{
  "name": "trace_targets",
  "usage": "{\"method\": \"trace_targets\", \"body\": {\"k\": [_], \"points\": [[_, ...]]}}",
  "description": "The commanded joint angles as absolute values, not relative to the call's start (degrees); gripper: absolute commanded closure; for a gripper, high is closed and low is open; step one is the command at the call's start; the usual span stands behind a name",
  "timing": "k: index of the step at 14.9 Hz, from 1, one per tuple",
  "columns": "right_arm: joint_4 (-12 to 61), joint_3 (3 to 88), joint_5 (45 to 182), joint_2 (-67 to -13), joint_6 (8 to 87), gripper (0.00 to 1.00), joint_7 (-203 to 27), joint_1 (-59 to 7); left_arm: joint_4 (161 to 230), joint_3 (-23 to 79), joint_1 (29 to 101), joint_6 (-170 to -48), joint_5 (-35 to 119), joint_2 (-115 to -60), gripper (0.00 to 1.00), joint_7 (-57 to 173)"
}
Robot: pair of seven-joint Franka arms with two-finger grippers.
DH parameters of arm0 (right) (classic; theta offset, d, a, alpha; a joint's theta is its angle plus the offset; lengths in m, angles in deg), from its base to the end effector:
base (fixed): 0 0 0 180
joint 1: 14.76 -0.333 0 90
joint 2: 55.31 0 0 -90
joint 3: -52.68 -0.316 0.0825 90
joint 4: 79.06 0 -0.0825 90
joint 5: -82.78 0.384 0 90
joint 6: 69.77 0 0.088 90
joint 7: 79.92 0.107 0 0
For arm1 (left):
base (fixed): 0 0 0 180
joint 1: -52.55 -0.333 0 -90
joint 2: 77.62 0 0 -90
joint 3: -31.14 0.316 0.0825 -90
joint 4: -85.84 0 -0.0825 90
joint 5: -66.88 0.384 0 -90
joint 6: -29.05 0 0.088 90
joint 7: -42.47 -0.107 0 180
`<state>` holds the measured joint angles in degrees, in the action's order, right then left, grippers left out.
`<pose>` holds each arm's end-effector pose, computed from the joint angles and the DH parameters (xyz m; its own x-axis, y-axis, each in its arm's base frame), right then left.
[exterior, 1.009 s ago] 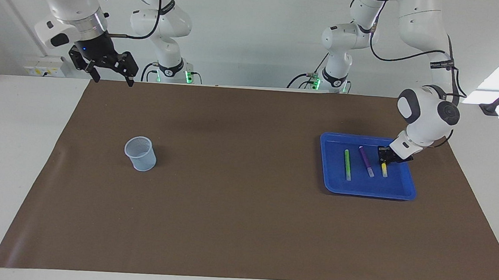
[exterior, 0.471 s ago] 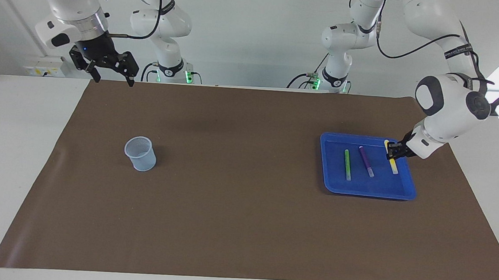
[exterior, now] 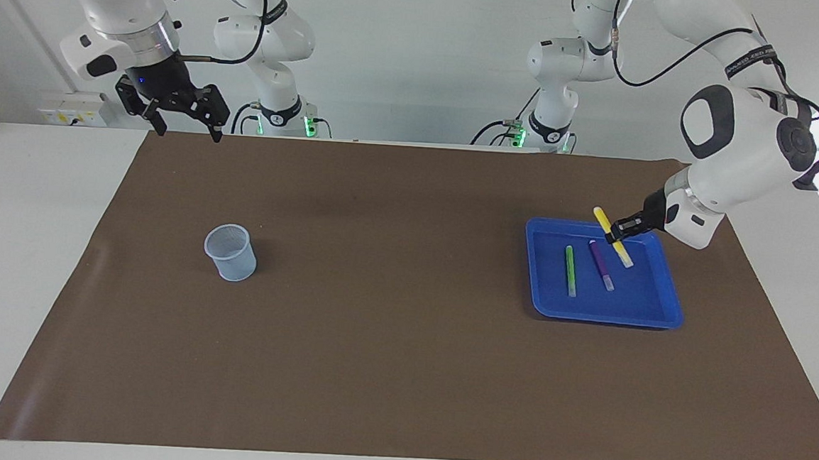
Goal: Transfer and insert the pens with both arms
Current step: 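Lift the yellow pen with the left gripper while the right gripper approaches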
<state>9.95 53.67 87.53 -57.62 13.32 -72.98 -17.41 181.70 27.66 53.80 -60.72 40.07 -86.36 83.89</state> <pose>0.5289 0.0248 0.6446 0.9940 -0.0817 -0.0722 -0.0871 -0.9934 -0.0752 0.5767 -0.0943 0.5016 0.6955 0.5296 -0.4856 0.6677 -0.7260 0.1646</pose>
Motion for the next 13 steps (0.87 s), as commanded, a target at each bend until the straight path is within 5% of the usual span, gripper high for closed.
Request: {"method": "trace_targets", "body": {"k": [1,5,9,13], "points": [[11.2,53.4,93.8,-58.6,13.7,0.00,-72.5,-17.0,183.7,25.9,53.5,-60.0,31.2,-84.8,1.00,98.7],[12.9,52.8,105.6,-58.7,19.5,0.00,-63.5,-19.4,185.9,22.8,55.3,-64.6,23.5,-82.9,1.00,112.4],[17.5,52.8,113.8,-60.1,32.4,0.00,-53.2,-25.4,197.3,22.8,62.4,-78.4,13.1,-74.3,1.00,123.8],[22.4,52.8,117.5,-61.5,41.9,0.00,-52.5,-32.5,202.3,22.8,68.6,-87.4,7.8,-71.6,1.00,128.9]]}}
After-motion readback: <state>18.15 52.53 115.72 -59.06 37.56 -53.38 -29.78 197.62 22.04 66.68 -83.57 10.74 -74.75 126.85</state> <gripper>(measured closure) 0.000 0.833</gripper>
